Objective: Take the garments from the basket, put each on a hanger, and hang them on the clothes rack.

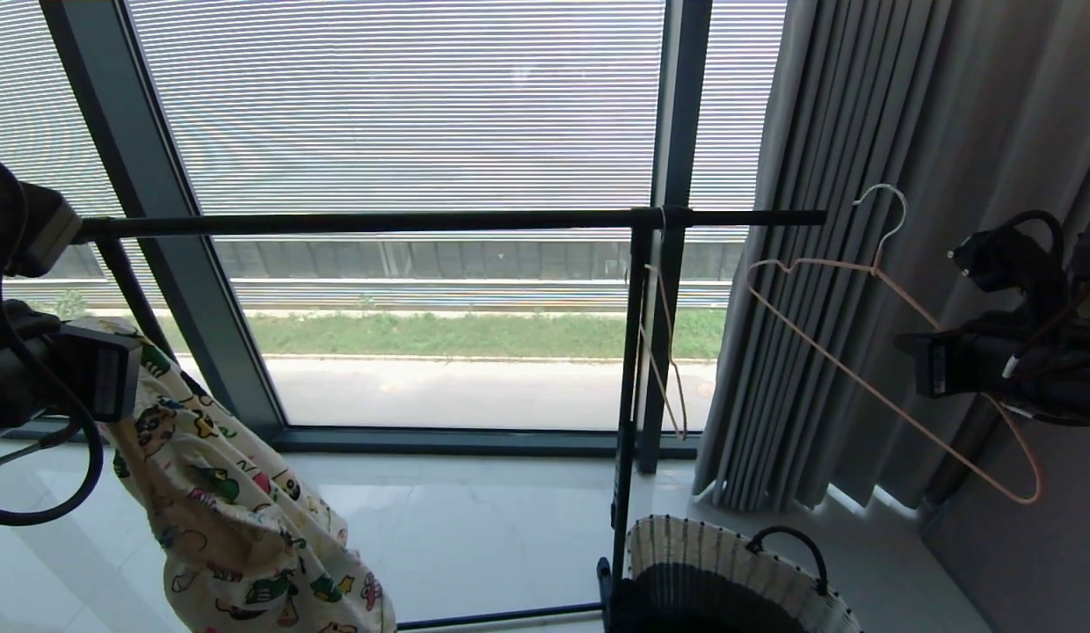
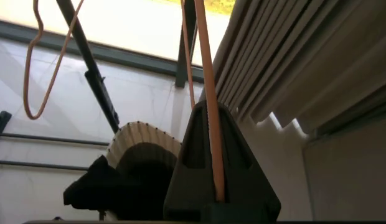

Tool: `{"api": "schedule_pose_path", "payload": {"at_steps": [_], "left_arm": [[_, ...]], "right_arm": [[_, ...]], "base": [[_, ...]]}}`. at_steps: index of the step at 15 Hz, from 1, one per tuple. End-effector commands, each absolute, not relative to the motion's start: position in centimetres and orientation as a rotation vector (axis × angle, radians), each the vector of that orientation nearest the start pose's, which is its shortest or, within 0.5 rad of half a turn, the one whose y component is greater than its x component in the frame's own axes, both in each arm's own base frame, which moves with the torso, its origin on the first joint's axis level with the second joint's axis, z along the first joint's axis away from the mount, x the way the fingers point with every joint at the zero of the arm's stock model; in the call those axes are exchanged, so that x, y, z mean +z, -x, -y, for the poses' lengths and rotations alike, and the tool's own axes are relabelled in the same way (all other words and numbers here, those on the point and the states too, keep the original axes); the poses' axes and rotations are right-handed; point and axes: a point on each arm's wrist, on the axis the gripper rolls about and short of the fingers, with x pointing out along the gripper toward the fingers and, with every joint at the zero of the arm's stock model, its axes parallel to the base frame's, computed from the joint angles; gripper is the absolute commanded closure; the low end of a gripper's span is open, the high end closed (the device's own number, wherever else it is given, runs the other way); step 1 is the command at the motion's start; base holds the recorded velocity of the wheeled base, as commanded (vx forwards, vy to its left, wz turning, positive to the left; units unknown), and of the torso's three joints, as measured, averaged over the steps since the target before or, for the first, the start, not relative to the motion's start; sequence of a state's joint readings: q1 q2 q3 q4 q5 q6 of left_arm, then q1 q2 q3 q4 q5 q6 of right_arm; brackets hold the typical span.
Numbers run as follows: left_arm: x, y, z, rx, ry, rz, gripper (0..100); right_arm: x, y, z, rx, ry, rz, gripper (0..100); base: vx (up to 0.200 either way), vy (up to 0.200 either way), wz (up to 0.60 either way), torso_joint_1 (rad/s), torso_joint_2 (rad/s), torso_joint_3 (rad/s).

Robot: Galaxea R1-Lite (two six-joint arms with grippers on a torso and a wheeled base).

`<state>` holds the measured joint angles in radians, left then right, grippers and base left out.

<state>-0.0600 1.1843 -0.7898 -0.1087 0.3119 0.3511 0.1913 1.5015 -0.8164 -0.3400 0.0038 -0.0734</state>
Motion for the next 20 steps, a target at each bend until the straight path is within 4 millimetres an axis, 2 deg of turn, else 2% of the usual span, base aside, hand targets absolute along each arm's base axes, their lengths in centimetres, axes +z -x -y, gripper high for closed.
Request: {"api": "schedule_pose_path", "payload": {"at_steps": [1, 4, 7, 10, 15, 20], "left_arm": [[25.0, -17.4, 0.4, 0.196, -0.401, -0.328, 100], [24.2, -17.2, 0.4, 0.190, -0.405, -0.352, 100], [24.2, -16.9, 0.4, 0.189, -0.403, -0.349, 100], [24.3, -16.8, 0.4, 0.189, -0.402, -0.346, 100], [24.4, -16.7, 0.3, 0.191, -0.401, -0.338, 100], [24.2, -16.8, 0.4, 0.188, -0.404, -0.345, 100]], "right_arm": [[21.6, -21.2, -5.5, 0.234, 0.118, -0.304, 100], [20.8, -18.6, -6.1, 0.250, 0.139, -0.309, 100], [20.8, -17.5, -6.2, 0.252, 0.151, -0.316, 100], [21.2, -17.1, -6.3, 0.264, 0.151, -0.300, 100], [22.6, -15.5, -6.4, 0.301, 0.141, -0.224, 100], [22.5, -14.7, -8.2, 0.429, 0.150, -0.223, 100]], "base": [[-0.200, 0.000, 0.00, -0.002, 0.00, 0.002], [-0.200, 0.000, 0.00, 0.002, 0.00, 0.005], [-0.200, 0.000, 0.00, 0.001, 0.00, 0.004], [0.000, 0.000, 0.00, 0.000, 0.00, 0.000], [0.000, 0.200, 0.00, 0.005, 0.00, 0.009], [0.000, 0.200, 0.00, 0.000, 0.00, 0.005]]}}
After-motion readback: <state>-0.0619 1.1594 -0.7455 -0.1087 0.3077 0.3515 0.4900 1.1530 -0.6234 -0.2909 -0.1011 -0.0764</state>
